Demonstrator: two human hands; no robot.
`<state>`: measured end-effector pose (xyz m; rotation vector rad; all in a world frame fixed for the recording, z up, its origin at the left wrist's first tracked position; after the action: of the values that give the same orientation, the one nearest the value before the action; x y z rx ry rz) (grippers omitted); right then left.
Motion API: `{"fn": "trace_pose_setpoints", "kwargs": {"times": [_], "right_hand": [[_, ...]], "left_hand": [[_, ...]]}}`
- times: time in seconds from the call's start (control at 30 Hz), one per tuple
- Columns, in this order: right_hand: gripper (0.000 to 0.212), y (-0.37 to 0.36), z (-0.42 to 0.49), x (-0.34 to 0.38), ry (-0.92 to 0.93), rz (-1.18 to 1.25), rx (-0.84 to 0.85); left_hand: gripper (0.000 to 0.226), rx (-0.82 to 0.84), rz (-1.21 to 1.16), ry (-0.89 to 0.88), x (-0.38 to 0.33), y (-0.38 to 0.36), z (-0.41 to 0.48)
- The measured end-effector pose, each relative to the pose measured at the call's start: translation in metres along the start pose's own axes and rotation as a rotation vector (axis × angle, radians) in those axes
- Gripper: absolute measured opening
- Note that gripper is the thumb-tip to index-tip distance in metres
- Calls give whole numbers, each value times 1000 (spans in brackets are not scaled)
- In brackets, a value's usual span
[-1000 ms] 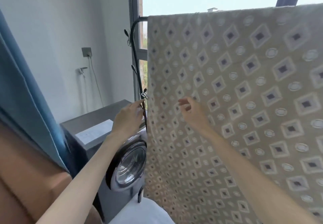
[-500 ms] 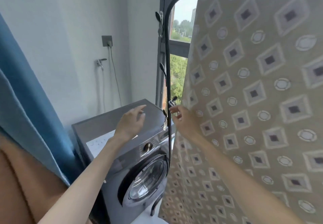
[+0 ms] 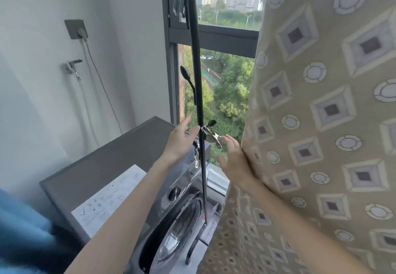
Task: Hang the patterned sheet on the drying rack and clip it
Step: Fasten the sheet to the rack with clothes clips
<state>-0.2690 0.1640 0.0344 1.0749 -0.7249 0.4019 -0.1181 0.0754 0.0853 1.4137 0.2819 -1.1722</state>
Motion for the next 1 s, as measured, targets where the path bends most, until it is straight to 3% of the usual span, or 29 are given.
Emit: {"fn": "trace_pose_setpoints", "kwargs": {"times": [0.37,0.53,0.63,0.73,0.83,1.0], "right_hand": [[51,-7,37,-8,-133,-19,94],[47,-3,40,-5,-98,-61,65],[34,-7,37,-5,-106,-58,26],[16,-16,25,-19,-217,-89,97],[21,-20,11,-23,-304,-107,172],[36,-14,0,4,-220,-93,265]], "left_hand": [[31,-87,-26,-130,5,-6,61],[33,-89,-17,-169,9,-5,64],[36,-95,-17,-174,9,-4,64],[35,-93,-20,-163,6,-2,63],[35,-86,-23,-141,3,-2,61],[37,-44,-5,-80,0,7,59]]}}
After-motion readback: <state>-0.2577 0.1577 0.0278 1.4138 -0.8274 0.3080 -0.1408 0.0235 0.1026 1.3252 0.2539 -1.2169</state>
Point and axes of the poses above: each hand's wrist, its own z-axis towards the middle knuckle, its own y-axis out of the back of the hand, x = y × z, the point moved 1 cm from there along z, towards the middle knuckle, and after that the axes turned 9 degrees about z, right-handed, at the moved point
